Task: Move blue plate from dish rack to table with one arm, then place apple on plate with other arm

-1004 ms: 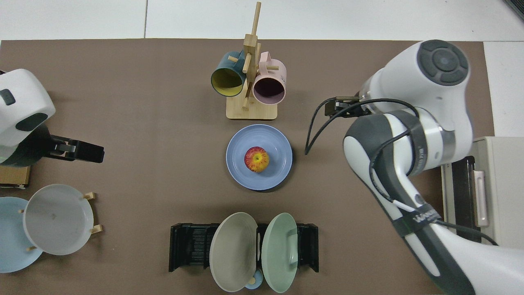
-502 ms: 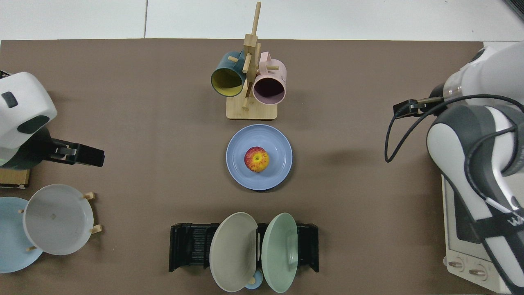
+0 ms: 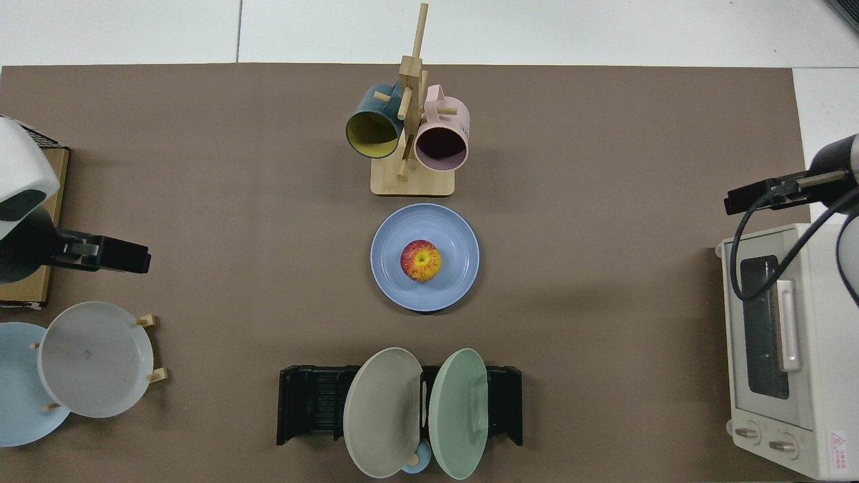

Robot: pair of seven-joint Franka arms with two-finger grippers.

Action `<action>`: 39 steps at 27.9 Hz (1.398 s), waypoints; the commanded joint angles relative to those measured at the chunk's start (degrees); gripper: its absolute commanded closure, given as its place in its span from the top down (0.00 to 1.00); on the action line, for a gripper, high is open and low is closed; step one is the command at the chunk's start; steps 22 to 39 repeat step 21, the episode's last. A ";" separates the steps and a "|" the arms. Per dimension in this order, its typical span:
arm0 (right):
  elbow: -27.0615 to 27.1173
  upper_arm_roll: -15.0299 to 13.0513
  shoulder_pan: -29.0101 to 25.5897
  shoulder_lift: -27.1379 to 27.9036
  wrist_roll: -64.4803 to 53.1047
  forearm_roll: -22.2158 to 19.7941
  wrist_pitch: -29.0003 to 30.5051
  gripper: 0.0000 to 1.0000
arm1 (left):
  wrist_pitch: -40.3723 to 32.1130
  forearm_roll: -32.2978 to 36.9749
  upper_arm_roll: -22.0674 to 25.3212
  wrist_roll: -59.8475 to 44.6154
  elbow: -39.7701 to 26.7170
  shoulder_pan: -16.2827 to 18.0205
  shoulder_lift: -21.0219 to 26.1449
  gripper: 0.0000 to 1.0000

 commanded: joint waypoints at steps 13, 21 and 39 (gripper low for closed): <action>-2.94 0.92 -0.68 -1.97 4.26 0.94 -0.07 1.00 | -0.72 0.05 -0.04 0.13 -0.44 0.44 -1.53 1.00; -2.94 0.92 -0.33 -1.88 8.30 1.56 0.46 1.00 | -0.81 -0.04 -1.01 0.13 -0.44 0.35 -1.97 1.00; -2.94 0.92 -0.33 -1.88 8.30 1.56 0.46 1.00 | -0.81 -0.04 -1.01 0.13 -0.44 0.35 -1.97 1.00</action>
